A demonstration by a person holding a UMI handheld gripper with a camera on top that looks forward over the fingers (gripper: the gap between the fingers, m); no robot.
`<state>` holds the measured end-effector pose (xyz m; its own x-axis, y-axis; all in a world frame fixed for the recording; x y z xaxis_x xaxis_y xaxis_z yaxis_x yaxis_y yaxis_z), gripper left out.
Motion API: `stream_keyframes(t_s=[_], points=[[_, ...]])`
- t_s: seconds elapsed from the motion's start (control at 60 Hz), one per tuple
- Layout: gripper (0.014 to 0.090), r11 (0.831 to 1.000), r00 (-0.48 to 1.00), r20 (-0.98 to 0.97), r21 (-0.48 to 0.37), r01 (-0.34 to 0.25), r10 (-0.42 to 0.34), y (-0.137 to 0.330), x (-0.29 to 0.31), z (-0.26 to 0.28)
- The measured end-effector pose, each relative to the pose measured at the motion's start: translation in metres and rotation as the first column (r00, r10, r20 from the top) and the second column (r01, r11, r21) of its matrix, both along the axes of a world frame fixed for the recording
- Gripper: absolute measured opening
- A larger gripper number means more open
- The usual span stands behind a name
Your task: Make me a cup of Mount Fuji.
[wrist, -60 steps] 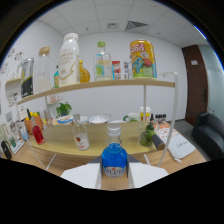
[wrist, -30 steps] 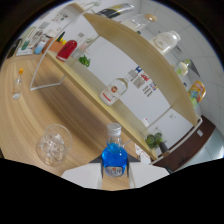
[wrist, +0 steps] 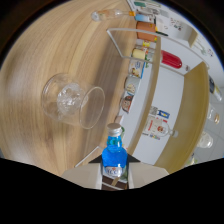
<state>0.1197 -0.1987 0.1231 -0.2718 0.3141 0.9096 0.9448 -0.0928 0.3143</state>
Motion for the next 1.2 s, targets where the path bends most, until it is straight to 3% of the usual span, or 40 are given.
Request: stream_keyframes(t_s=[0.017,0.033,0.05,0.267,0.417,0.483,0.567,0.667,0.783,0.867,1.033,1.2], points=[[0.035,1.0,1.0,0.024,-0.001,-0.002,0.002,0.0,0.001,0.0],[0.0293,1.0,0.999,0.041,-0.004,-0.005,0.005,0.001,0.001,0.0],[0.0353,1.0,0.999,0.052,-0.005,-0.008,0.008,0.001,0.001,0.0],[0.0351,1.0,0.998,0.058,-0.002,-0.02,0.02,0.002,0.0,0.002],[0.0354,0.999,0.97,-0.242,0.033,0.038,-0.029,-0.006,-0.004,0.021],[0.0354,0.995,0.866,-0.498,0.057,0.084,-0.045,-0.012,-0.01,0.037],[0.0356,0.99,0.625,-0.779,0.049,0.13,-0.044,-0.024,-0.016,0.06],[0.0354,0.982,0.349,-0.936,0.025,0.185,-0.042,-0.033,-0.003,0.078],[0.0355,0.959,0.035,-0.997,-0.058,0.278,-0.07,-0.039,0.032,0.075],[0.0356,0.938,-0.104,-0.99,-0.126,0.324,-0.097,-0.038,0.065,0.052],[0.0355,0.875,-0.217,-0.954,-0.279,0.395,-0.206,-0.037,0.125,-0.02],[0.0353,0.835,-0.258,-0.921,-0.378,0.4,-0.293,-0.033,0.15,-0.071]])
